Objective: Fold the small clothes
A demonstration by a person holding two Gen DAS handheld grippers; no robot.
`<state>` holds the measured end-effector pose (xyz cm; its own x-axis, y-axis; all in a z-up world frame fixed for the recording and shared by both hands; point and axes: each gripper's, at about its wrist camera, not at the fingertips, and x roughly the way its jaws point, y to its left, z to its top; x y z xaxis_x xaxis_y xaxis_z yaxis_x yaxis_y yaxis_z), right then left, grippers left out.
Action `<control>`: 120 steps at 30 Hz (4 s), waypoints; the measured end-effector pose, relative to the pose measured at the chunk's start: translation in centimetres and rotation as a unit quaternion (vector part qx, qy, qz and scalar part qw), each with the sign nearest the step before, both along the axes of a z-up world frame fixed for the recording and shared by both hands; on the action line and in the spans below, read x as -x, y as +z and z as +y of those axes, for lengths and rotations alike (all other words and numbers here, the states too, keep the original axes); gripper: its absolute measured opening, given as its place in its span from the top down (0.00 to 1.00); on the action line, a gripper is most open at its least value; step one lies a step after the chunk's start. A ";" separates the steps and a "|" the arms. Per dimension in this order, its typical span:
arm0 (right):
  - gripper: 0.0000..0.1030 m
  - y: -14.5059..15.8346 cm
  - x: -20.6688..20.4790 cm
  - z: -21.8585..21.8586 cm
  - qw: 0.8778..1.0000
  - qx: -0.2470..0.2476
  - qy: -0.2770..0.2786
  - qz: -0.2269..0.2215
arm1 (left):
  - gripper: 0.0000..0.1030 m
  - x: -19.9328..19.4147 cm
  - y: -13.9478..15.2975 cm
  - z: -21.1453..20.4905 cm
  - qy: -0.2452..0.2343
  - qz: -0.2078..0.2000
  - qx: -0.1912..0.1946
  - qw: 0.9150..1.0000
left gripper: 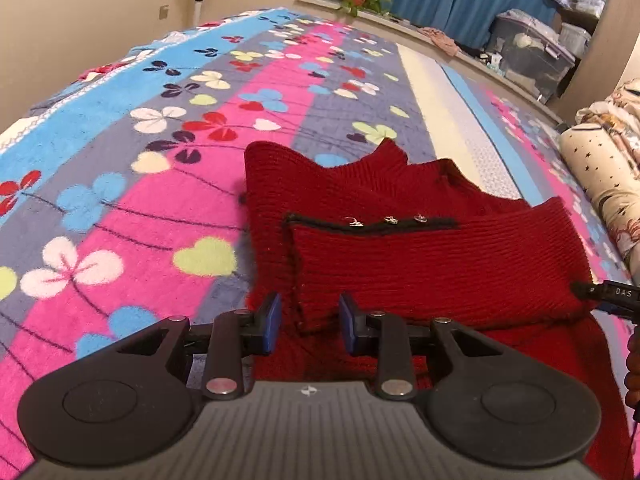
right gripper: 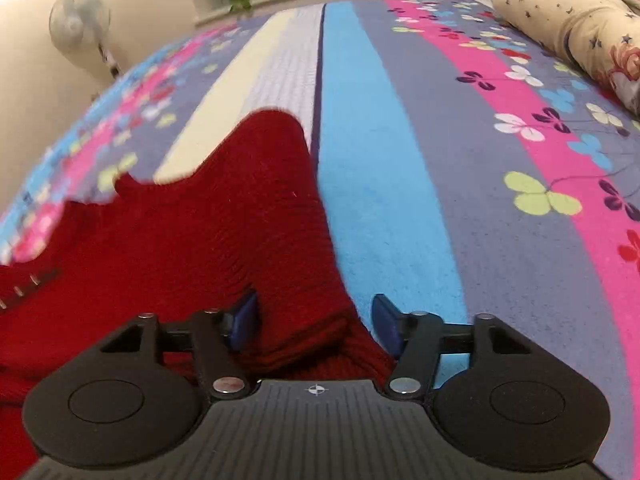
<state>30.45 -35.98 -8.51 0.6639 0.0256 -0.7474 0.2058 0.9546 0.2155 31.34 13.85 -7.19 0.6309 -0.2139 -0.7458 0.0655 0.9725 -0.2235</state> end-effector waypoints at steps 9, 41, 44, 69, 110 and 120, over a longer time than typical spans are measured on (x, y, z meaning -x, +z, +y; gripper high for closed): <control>0.41 3.2 4.9 -0.8 0.999 0.025 0.023 0.013 | 0.46 3.8 0.6 0.8 0.001 0.021 -0.030 0.999; 0.45 -0.2 27.1 -6.7 0.985 0.031 0.142 0.089 | 0.76 31.5 -1.7 1.9 0.008 0.067 -0.078 0.995; 0.83 0.1 27.3 -6.6 0.984 0.015 0.161 0.076 | 0.91 32.5 -0.1 1.0 -0.008 0.027 -0.075 0.997; 0.80 2.1 27.6 -5.4 0.979 -0.042 0.196 0.039 | 0.70 32.4 -1.3 2.2 -0.005 0.081 0.022 0.996; 0.79 0.7 27.5 -4.2 0.978 0.039 0.193 0.074 | 0.83 32.8 -1.4 0.7 -0.022 0.074 -0.043 0.996; 0.79 0.7 27.5 -3.9 0.977 0.048 0.197 0.074 | 0.83 32.9 -1.4 0.4 -0.030 0.068 -0.059 0.995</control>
